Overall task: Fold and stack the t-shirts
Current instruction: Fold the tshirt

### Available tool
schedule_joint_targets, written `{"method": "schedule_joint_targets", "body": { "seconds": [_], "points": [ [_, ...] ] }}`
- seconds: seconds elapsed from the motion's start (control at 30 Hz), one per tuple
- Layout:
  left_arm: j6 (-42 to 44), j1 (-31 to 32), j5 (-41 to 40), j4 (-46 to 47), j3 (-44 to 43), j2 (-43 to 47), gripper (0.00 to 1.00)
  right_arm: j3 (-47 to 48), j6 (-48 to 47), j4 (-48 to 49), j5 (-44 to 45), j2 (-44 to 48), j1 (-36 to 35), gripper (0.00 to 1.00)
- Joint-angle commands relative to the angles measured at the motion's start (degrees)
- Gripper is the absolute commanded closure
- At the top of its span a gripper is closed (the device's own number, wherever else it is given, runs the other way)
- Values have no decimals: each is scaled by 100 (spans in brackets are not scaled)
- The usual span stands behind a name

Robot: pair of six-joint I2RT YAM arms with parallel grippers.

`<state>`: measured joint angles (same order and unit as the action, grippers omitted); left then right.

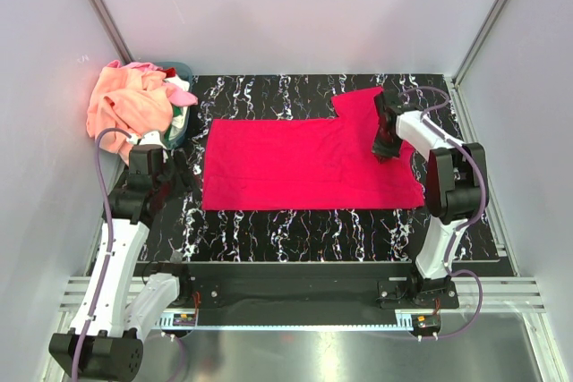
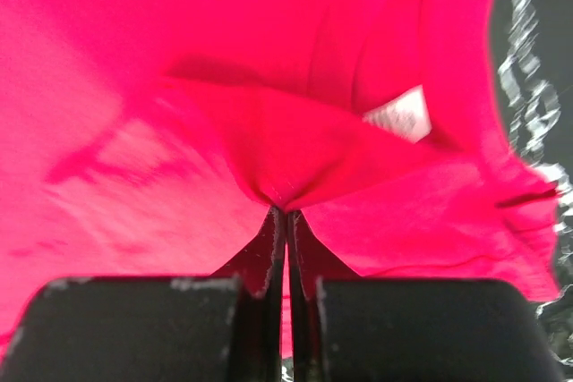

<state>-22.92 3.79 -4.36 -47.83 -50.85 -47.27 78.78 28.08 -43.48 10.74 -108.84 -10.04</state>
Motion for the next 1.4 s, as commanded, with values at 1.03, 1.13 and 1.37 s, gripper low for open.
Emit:
{"method": "schedule_joint_targets", "body": {
  "seconds": [1.03,1.13,1.37],
  "points": [
    [-2,16,-74,266,49,86,24,7185,-83,595,-2463,-4681,1663,18],
    [-2,16,-65,266,58,68,24,7344,92,1034,-2551,-4980,1725,18],
    [-20,16,-179,257,49,156,25,7635,620,1342,-3104,-5665,1664,21]
  ]
}}
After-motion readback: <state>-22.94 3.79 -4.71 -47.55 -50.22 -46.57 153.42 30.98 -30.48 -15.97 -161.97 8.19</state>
